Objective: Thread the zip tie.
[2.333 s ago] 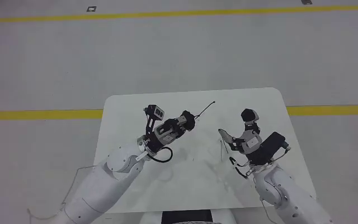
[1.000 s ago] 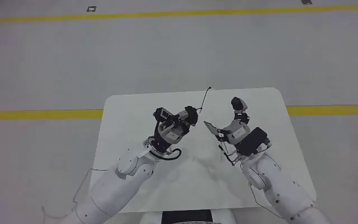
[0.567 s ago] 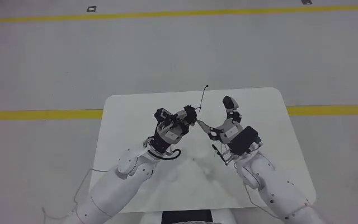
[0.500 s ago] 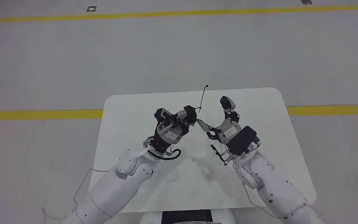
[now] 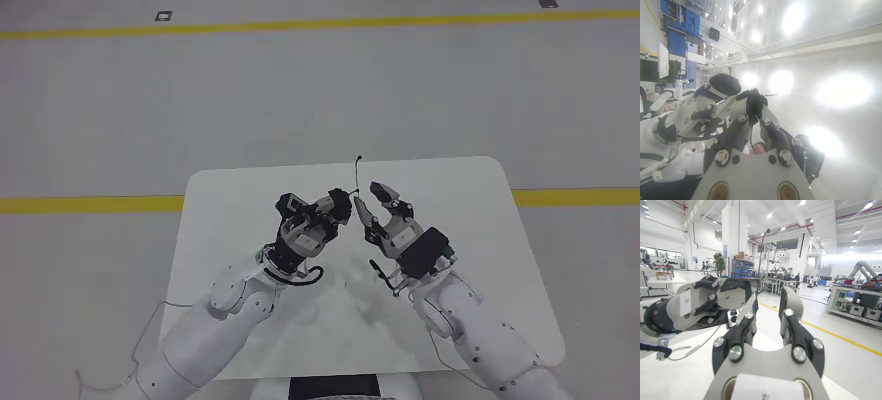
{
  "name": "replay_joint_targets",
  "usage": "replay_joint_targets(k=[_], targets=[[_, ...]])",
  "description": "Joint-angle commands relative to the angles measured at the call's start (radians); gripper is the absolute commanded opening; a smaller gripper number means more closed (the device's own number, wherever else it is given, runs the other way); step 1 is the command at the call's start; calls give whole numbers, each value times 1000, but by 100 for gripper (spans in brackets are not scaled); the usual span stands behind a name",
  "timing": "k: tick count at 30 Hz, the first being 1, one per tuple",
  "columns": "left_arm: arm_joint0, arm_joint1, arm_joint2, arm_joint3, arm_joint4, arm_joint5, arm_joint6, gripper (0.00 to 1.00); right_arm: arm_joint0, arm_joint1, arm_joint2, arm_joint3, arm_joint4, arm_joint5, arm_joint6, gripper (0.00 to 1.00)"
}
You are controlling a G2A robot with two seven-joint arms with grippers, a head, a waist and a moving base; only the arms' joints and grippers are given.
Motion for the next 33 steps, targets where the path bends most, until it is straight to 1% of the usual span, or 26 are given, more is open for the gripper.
replay_joint_targets(k=[1, 7, 18, 21, 26, 33], targets=[[0, 0, 0, 0, 0, 0, 0, 0, -2, -2, 0, -1, -5, -5, -3, 25], [0, 0, 0, 0, 0, 0, 0, 0, -6, -9, -1, -2, -25, -23, -3, 25], [0, 0, 0, 0, 0, 0, 0, 0, 4, -27, -8, -3, -32, -30, 10, 25], [0, 0, 0, 0, 0, 0, 0, 0, 8, -31, -9, -1, -33, -29, 13, 23], [0, 0, 0, 0, 0, 0, 0, 0, 12, -39, -8, 3, -32, -26, 17, 15], [0, 0, 0, 0, 0, 0, 0, 0, 10, -48, -6, 5, -37, -28, 20, 15]])
